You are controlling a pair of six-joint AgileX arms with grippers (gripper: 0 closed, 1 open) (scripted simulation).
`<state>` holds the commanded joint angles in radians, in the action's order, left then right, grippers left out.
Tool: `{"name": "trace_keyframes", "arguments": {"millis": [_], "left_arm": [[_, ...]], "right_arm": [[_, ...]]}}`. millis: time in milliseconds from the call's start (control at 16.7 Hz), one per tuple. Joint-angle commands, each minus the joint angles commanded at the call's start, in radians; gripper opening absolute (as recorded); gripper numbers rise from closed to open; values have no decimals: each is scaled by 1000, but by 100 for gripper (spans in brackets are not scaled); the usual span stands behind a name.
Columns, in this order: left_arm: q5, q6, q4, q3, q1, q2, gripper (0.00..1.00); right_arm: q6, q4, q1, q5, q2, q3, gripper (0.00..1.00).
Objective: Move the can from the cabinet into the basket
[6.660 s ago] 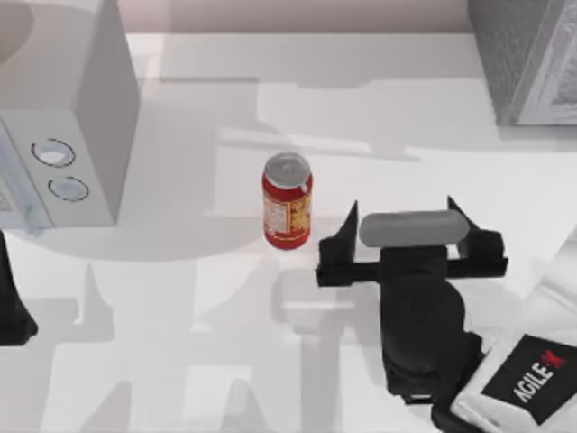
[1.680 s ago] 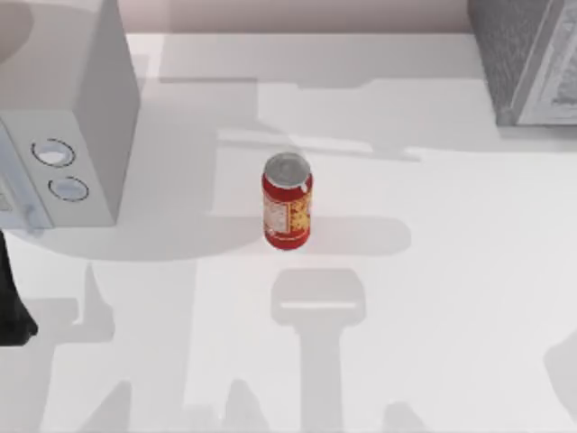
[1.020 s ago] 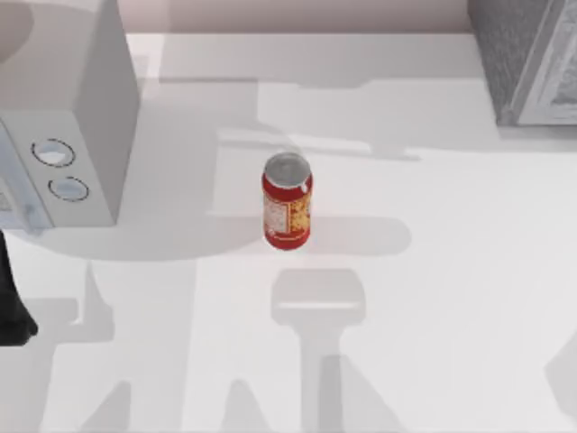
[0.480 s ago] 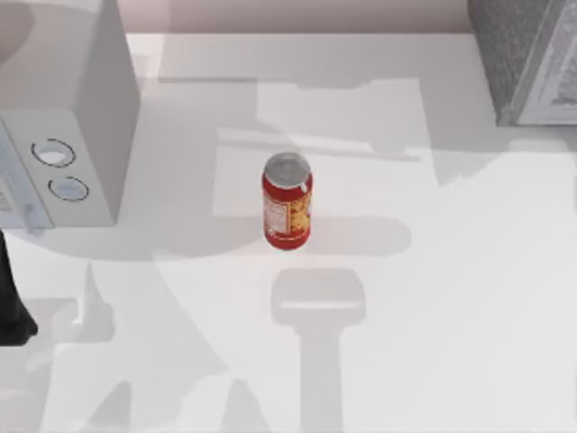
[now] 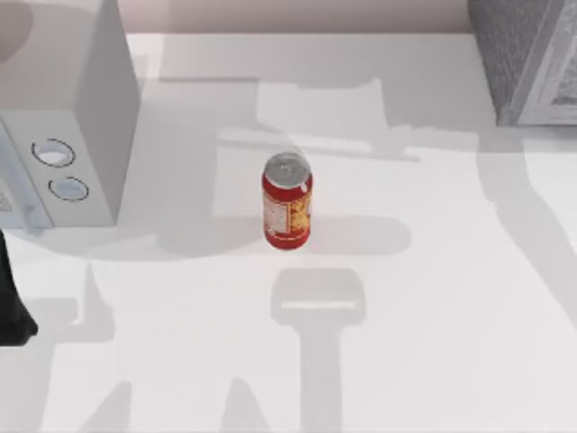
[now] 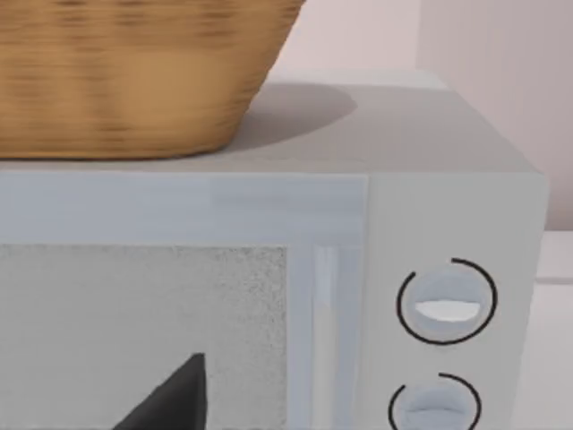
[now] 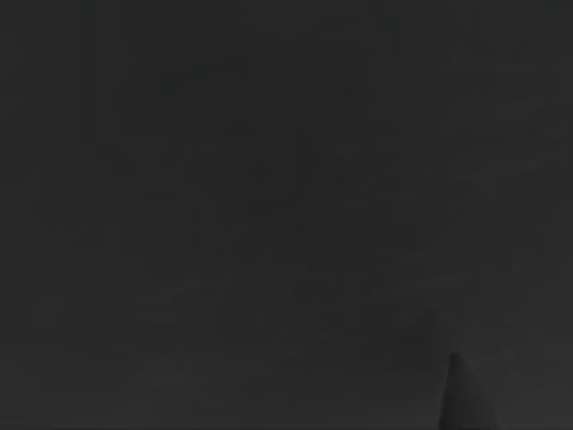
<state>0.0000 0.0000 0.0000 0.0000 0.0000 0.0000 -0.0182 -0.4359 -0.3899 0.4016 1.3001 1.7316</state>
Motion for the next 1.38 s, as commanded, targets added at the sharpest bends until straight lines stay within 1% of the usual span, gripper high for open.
{"name": "trace_keyframes", "arguments": {"millis": [60, 180, 360, 420, 900, 1200, 1380], "left_arm": [[0, 0, 0, 0, 0, 0, 100], [0, 0, 0, 0, 0, 0, 100], [0, 0, 0, 0, 0, 0, 100], [0, 0, 0, 0, 0, 0, 100], [0, 0, 0, 0, 0, 0, 100], [0, 0, 0, 0, 0, 0, 100], [0, 0, 0, 0, 0, 0, 100]], "right_arm": [[0, -1, -29, 29, -4, -4, 100], [0, -1, -52, 52, -7, -7, 100], [0, -1, -52, 52, -7, -7, 100], [13, -8, -30, 71, -29, 1, 100], [10, 36, 52, -9, 119, 104, 100], [12, 36, 47, -7, 102, 103, 100], [12, 49, 58, -20, 56, 41, 100]]}}
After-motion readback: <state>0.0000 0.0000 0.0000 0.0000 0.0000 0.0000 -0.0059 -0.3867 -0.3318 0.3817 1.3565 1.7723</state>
